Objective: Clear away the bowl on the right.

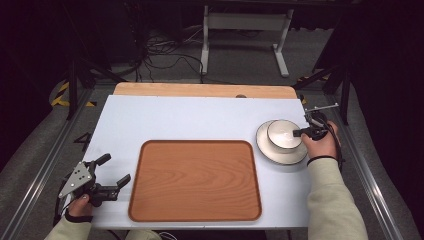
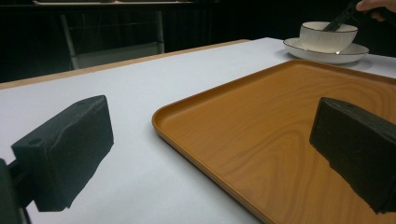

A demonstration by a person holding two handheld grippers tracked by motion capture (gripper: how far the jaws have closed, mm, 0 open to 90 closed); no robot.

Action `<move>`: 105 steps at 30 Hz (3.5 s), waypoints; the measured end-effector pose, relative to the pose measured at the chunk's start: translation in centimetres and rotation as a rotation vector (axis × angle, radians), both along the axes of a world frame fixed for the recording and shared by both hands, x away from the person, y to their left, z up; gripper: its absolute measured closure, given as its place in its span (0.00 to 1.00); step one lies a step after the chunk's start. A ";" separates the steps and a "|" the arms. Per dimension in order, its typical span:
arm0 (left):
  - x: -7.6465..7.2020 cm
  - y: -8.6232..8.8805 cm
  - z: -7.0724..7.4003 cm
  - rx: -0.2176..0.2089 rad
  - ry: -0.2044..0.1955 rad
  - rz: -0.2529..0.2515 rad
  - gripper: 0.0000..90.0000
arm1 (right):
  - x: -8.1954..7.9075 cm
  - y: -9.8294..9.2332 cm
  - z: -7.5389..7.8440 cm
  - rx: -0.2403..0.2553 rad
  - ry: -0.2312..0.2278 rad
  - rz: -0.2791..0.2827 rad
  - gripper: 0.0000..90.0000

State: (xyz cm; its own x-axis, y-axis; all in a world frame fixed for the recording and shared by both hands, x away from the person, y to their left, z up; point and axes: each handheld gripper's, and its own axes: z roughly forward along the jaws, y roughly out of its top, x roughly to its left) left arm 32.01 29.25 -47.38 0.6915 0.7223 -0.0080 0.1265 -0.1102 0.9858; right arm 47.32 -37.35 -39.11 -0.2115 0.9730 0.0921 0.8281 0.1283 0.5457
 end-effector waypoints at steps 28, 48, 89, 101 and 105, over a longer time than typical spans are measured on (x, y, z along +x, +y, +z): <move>0.0 0.0 0.0 -0.002 0.001 0.002 0.00 | -1.0 1.1 4.9 0.061 -0.027 -0.032 0.92; 0.0 0.0 0.0 -0.004 0.003 0.003 0.00 | -2.0 2.8 6.8 0.086 -0.016 -0.020 0.92; -0.1 0.0 0.0 -0.002 0.000 0.002 0.00 | -5.3 19.8 9.3 0.140 0.049 0.354 0.91; -0.1 0.0 0.0 -0.003 -0.004 0.001 0.00 | -6.3 23.8 9.1 0.183 0.075 0.458 0.91; -0.1 0.0 0.0 -0.004 -0.003 0.001 0.00 | -6.5 24.8 8.9 0.195 0.080 0.476 0.91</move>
State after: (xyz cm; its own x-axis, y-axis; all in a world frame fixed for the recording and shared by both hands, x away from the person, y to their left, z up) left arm 31.93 29.20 -47.40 0.6907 0.7231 -0.0088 0.1234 -0.1058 0.9867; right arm 40.83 -12.55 -30.18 -0.6108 0.7343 0.2962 0.7433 0.4029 0.5341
